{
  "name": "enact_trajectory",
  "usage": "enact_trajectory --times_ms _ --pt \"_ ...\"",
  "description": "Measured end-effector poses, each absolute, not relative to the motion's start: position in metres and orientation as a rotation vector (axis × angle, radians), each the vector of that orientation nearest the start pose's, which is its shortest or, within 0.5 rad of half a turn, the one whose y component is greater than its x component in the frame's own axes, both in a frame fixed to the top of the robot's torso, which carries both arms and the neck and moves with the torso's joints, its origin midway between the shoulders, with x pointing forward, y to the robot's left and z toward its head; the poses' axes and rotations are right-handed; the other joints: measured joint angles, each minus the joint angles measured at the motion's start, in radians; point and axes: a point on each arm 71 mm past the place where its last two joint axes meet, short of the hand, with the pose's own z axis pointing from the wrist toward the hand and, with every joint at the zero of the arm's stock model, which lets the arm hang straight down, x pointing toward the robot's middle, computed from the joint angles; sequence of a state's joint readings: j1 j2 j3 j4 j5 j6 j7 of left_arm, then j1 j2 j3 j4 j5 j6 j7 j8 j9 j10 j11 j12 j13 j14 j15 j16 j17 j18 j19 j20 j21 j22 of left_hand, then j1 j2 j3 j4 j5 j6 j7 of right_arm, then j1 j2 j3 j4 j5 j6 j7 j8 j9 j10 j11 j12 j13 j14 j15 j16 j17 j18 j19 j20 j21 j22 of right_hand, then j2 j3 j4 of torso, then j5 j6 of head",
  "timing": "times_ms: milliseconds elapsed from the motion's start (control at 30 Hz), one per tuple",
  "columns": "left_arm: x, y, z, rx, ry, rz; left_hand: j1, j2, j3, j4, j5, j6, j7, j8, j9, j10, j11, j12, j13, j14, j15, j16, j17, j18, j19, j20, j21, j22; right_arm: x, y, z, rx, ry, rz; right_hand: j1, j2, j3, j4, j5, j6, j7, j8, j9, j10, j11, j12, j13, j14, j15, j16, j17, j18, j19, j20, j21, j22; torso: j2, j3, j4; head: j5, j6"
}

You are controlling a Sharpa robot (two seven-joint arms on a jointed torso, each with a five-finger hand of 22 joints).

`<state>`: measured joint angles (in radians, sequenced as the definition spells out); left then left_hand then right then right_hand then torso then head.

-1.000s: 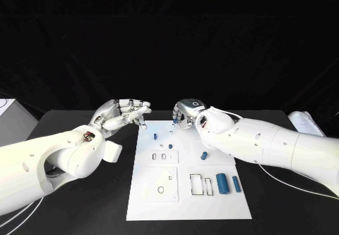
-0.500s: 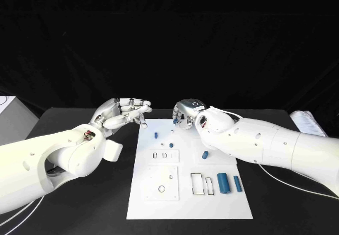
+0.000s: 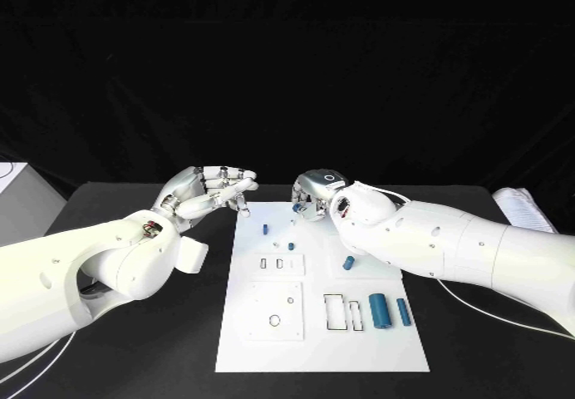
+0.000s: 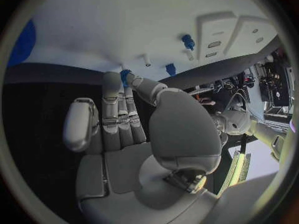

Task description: Assemble the parts on the task board

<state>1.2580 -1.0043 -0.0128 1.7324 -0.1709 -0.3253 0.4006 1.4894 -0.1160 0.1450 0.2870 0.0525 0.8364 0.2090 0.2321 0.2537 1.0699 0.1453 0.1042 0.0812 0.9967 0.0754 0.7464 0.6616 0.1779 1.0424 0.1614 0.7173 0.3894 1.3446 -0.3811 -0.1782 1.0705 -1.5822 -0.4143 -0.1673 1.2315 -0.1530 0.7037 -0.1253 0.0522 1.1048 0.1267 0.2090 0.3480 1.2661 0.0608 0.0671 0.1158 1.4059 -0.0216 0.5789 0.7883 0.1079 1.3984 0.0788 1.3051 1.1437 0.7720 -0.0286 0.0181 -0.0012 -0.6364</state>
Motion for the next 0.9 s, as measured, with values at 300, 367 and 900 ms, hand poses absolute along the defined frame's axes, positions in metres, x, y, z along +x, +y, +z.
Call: enact_trajectory --times_ms 300,367,900 --pt "0.458 0.222 -0.121 -0.849 1.391 -1.587 0.000 0.000 0.000 0.000 0.000 -0.002 0.002 0.000 0.001 -0.001 0.001 0.000 0.001 0.000 0.000 -0.001 -0.001 0.000 -0.001 0.001 0.000 0.001 0.563 -0.086 -0.164 -0.350 1.478 0.472 0.000 0.000 0.000 0.000 0.000 -0.003 0.000 0.000 0.002 -0.004 0.004 0.000 -0.002 0.000 0.000 0.000 0.001 0.000 0.000 0.000 0.000 -0.002 0.001 -0.0007 0.0004 0.001 -0.002" --pt "0.458 0.222 -0.121 -0.849 1.391 -1.587 0.000 0.000 0.000 0.000 0.000 -0.002 0.002 0.000 0.001 -0.001 0.001 0.000 0.001 0.000 0.000 -0.001 -0.001 0.000 -0.001 0.001 0.000 0.001 0.564 -0.086 -0.165 -0.351 1.481 0.470 0.000 0.000 0.000 0.000 0.000 -0.006 0.003 0.000 0.002 -0.005 0.005 0.000 -0.002 0.000 0.000 0.000 0.001 0.000 0.000 0.000 0.000 -0.003 0.002 -0.0012 0.0006 0.001 -0.003" --pt "0.459 0.224 -0.121 -0.851 1.389 -1.580 0.000 0.000 0.000 0.000 0.000 -0.005 -0.002 0.000 0.001 -0.001 0.001 0.000 0.001 0.000 0.000 -0.001 -0.001 0.000 -0.001 0.001 0.000 0.001 0.568 -0.098 -0.166 -0.327 1.491 0.476 0.060 -0.048 -0.247 0.054 0.028 -0.156 0.035 -0.102 -0.021 -0.348 0.073 0.019 -0.050 -0.215 0.073 -0.167 -0.042 0.063 -0.282 0.075 -0.465 -0.524 -0.002 -0.0012 -0.0027 0.004 -0.007"
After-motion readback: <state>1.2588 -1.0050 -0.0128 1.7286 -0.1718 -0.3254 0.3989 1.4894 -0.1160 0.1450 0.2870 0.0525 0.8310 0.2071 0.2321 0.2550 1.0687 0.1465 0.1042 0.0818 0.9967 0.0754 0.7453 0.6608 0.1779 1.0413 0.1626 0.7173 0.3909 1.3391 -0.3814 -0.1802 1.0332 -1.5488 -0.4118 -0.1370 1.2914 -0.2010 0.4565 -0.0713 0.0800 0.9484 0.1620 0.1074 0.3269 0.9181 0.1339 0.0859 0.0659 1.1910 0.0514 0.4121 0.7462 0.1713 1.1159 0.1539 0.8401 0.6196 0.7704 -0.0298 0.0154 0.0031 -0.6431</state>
